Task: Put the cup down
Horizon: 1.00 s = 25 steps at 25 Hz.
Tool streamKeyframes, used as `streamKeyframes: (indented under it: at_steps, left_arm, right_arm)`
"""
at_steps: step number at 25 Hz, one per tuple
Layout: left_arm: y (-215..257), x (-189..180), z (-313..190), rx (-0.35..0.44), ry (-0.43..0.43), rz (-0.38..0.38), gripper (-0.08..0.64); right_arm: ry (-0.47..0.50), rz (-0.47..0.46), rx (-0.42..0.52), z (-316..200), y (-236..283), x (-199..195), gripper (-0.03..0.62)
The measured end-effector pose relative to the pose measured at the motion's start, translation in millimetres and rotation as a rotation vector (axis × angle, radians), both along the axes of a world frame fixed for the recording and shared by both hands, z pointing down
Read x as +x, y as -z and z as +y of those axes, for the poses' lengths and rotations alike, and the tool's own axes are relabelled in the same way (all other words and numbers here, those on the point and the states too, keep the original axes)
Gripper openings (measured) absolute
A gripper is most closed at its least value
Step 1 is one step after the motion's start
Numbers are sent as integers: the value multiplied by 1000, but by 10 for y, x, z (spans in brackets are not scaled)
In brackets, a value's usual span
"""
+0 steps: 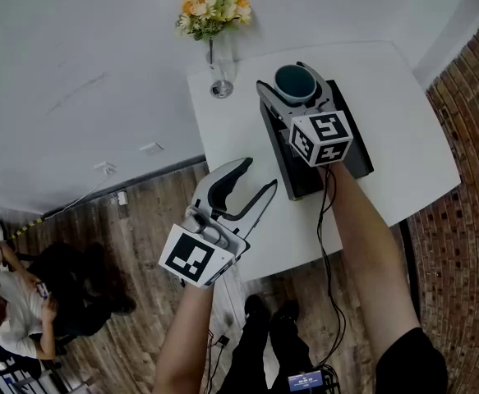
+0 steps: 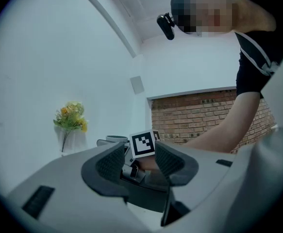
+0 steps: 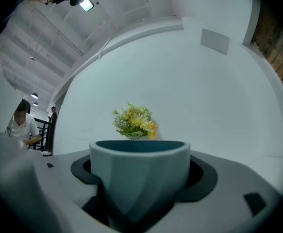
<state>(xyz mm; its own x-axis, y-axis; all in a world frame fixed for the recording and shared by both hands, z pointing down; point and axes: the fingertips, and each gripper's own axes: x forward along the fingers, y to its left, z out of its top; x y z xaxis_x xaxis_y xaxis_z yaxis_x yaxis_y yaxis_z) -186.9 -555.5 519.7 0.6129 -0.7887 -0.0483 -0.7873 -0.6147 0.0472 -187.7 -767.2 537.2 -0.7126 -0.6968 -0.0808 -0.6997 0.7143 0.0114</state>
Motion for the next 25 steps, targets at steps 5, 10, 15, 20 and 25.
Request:
streamKeyframes:
  at_steps: [5, 10, 15, 20, 25]
  left_arm:
    - [16, 0, 29, -6, -1, -17, 186]
    - [46, -29, 48, 1, 5, -15, 186]
    - [42, -51, 69, -12, 13, -26, 186]
    - [160, -55, 79, 8, 21, -16, 186]
    - [259, -78, 98, 7, 31, -35, 186]
  right_arm:
    - [9, 44, -41, 10, -99, -5, 417]
    - [5, 38, -57, 20, -96, 27, 436]
    - [7, 34, -70, 53, -42, 71, 482]
    - [2, 37, -98, 103, 4, 210, 486]
    - [-13, 14, -142, 236, 52, 424, 485]
